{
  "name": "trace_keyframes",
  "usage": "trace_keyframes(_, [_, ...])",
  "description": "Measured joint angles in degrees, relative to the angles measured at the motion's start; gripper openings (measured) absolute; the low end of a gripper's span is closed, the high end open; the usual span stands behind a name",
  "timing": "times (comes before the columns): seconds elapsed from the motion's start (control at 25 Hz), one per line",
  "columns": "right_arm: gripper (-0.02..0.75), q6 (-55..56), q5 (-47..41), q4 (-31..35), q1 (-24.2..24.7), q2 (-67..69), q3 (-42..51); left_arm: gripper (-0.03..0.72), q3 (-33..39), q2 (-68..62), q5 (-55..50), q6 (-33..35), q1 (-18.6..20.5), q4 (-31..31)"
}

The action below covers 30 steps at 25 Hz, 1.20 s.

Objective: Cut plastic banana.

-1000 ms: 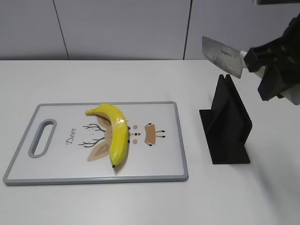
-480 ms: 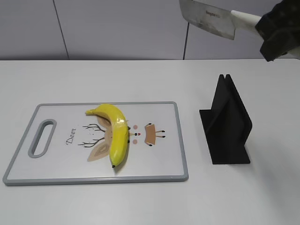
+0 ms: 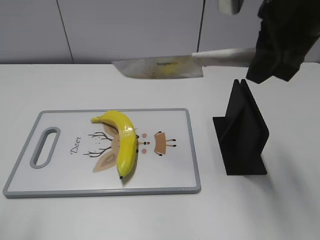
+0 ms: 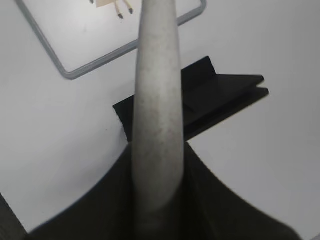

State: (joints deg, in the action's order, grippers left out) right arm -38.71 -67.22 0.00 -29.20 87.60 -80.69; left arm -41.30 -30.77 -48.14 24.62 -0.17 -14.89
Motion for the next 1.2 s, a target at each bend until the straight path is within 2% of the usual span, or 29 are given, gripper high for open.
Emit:
trace_keyframes(0.2, [0.163, -16.1, 1.7, 4.2, 0.0, 4.3, -0.2, 0.564, -5.7, -10.6, 1.9, 7.5, -4.7, -0.6])
trace_keyframes(0.4, [0.163, -22.0, 5.2, 7.2, 0.0, 9.1, -0.7, 0.542, -14.2, -24.2, -0.8, 16.9, -9.7, -1.6])
trace_keyframes(0.6, [0.163, -28.0, 9.2, 13.5, 0.0, 12.4, -0.8, 0.524, -23.2, -37.5, -8.3, 34.1, -13.3, -5.1])
trace_keyframes(0.72, [0.163, -30.6, 11.2, 16.5, 0.0, 13.8, -0.8, 0.523, -26.0, -44.5, -10.4, 40.4, -15.4, -5.1])
trace_keyframes(0.92, [0.163, -32.1, 12.0, 19.2, 0.0, 15.4, -1.0, 0.523, -29.1, -53.7, -10.2, 43.8, -18.0, -5.1])
trace_keyframes(1.2, [0.163, -32.2, 15.5, 20.9, 0.0, 15.7, -1.0, 0.523, -31.2, -61.9, -7.9, 44.7, -18.5, -5.1])
